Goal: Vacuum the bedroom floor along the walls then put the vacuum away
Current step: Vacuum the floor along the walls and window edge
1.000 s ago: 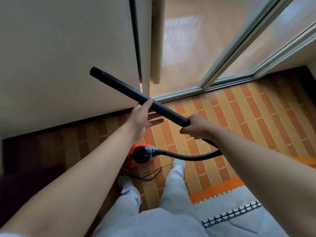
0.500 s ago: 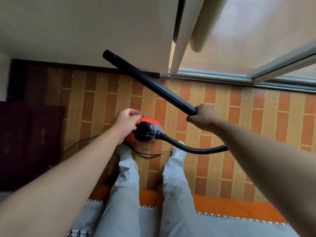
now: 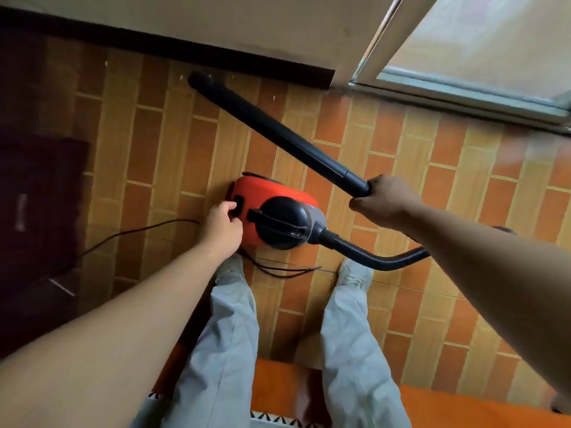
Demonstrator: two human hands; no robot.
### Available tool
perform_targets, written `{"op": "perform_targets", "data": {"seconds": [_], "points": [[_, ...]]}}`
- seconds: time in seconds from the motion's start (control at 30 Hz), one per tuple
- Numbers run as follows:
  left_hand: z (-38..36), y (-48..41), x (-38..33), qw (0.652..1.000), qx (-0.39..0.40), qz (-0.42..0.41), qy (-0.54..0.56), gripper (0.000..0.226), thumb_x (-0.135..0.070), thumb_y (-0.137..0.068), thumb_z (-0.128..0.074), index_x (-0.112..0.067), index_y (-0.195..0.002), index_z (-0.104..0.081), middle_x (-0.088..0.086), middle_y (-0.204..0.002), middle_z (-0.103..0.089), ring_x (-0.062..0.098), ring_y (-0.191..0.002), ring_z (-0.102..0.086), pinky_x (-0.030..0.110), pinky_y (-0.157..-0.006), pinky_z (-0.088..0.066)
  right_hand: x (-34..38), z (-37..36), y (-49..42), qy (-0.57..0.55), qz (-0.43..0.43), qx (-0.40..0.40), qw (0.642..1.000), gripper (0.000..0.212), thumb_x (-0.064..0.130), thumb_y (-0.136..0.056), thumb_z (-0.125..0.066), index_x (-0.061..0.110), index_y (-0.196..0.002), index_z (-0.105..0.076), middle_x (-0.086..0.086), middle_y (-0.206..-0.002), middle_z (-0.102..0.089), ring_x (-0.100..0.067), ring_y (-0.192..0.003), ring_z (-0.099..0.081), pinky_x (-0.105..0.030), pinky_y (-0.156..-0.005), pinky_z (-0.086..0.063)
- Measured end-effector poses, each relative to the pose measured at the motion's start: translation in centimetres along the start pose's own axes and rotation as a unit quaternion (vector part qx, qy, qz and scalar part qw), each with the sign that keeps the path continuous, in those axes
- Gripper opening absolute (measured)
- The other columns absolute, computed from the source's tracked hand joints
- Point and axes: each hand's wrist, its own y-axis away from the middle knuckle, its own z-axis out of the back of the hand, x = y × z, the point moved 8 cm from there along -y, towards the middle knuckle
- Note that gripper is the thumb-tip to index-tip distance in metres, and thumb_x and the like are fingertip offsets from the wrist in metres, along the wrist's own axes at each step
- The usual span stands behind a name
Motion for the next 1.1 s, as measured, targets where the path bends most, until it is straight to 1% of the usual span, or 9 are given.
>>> {"op": "perform_targets", "data": {"seconds": [0.07, 0.17, 0.27, 0.37, 0.5, 0.67, 0.8, 0.93, 1.1], "points": [[-1.6, -0.5, 1.4, 0.998, 0.036, -0.010, -0.043, 0.051, -0.006, -0.102, -0.047, -0.009, -0.153, -0.044, 0.012, -0.159, -0.042, 0.028, -0.144, -0.042, 0.035, -0.118, -0.033, 0.1, -1.5, -1.0, 0.016, -0.001, 0.000, 1.000, 0.020, 0.031, -0.091, -0.070, 0.017, -0.100, -0.060, -0.006, -0.079, -0.060, -0.016, -0.065, -0.059, -0.021, -0.045, -0.039], [-4.0, -0.7, 2.8, 0.994, 0.080, -0.020, -0.064, 0.060, -0.009, -0.105, -0.044, -0.011, -0.162, -0.026, 0.007, -0.170, -0.023, 0.023, -0.156, -0.022, 0.033, -0.124, -0.018, 0.3, -3.4, -2.0, 0.032, -0.007, 0.002, 0.999, 0.022, 0.035, -0.090, -0.070, 0.018, -0.099, -0.060, -0.007, -0.079, -0.061, -0.019, -0.066, -0.061, -0.025, -0.050, -0.043], [-5.3, -1.6, 4.1, 0.995, 0.091, 0.006, -0.037, 0.069, -0.020, -0.105, -0.048, -0.021, -0.165, -0.014, 0.002, -0.172, -0.015, 0.026, -0.157, -0.018, 0.045, -0.127, -0.018, 0.6, -4.8, -2.7, 0.029, -0.013, 0.000, 0.999, 0.024, 0.036, -0.090, -0.070, 0.016, -0.099, -0.061, -0.006, -0.076, -0.060, -0.018, -0.061, -0.060, -0.024, -0.047, -0.041], [-6.0, -3.1, 4.8, 0.995, 0.092, 0.026, 0.001, 0.074, -0.039, -0.105, -0.050, -0.027, -0.165, -0.010, 0.002, -0.172, -0.014, 0.030, -0.156, -0.019, 0.056, -0.125, -0.021, 1.0, -5.9, -3.6, 0.035, -0.015, 0.001, 0.999, 0.026, 0.037, -0.090, -0.069, 0.015, -0.100, -0.061, -0.005, -0.075, -0.059, -0.017, -0.059, -0.058, -0.022, -0.045, -0.038], [-6.5, -5.0, 4.6, 0.996, 0.084, 0.024, 0.034, 0.075, -0.050, -0.104, -0.048, -0.025, -0.165, -0.012, 0.005, -0.171, -0.016, 0.031, -0.156, -0.018, 0.053, -0.125, -0.020, 1.3, -7.1, -4.9, 0.041, -0.015, 0.014, 0.999, 0.026, 0.038, -0.089, -0.068, 0.015, -0.100, -0.063, -0.006, -0.077, -0.062, -0.020, -0.062, -0.061, -0.026, -0.048, -0.043], [-7.0, -5.8, 4.1, 0.992, 0.111, -0.054, -0.008, 0.070, -0.056, -0.098, -0.058, -0.034, -0.158, -0.030, -0.003, -0.173, -0.012, 0.027, -0.157, -0.018, 0.049, -0.122, -0.023, 1.2, -8.2, -5.5, 0.051, -0.012, 0.035, 0.998, 0.022, 0.037, -0.090, -0.066, 0.016, -0.097, -0.063, -0.005, -0.075, -0.060, -0.017, -0.059, -0.058, -0.024, -0.045, -0.040], [-6.6, -5.7, 4.2, 0.988, 0.119, -0.092, -0.035, 0.076, -0.059, -0.090, -0.068, -0.037, -0.154, -0.033, -0.001, -0.173, -0.012, 0.028, -0.156, -0.020, 0.047, -0.120, -0.026, 1.1, -8.5, -5.8, 0.059, -0.009, 0.036, 0.998, 0.025, 0.039, -0.090, -0.066, 0.015, -0.099, -0.063, -0.005, -0.077, -0.061, -0.019, -0.063, -0.061, -0.025, -0.048, -0.043], [-6.9, -5.6, 3.8, 0.984, 0.128, -0.112, -0.059, 0.068, -0.059, -0.085, -0.073, -0.046, -0.143, -0.039, 0.003, -0.173, -0.009, 0.033, -0.155, -0.020, 0.053, -0.119, -0.027, 0.7, -8.9, -6.2, 0.042, -0.010, 0.034, 0.998, 0.027, 0.038, -0.089, -0.067, 0.014, -0.101, -0.063, -0.007, -0.079, -0.063, -0.022, -0.066, -0.065, -0.030, -0.052, -0.052], [-7.4, -5.0, 3.5, 0.984, 0.112, -0.117, -0.070, 0.054, -0.057, -0.086, -0.073, -0.040, -0.131, -0.047, 0.009, -0.172, -0.011, 0.036, -0.155, -0.020, 0.054, -0.117, -0.027, 0.4, -9.5, -6.2, 0.030, -0.010, 0.041, 0.999, 0.027, 0.038, -0.089, -0.067, 0.015, -0.102, -0.062, -0.008, -0.081, -0.064, -0.022, -0.066, -0.065, -0.030, -0.053, -0.054]]}}
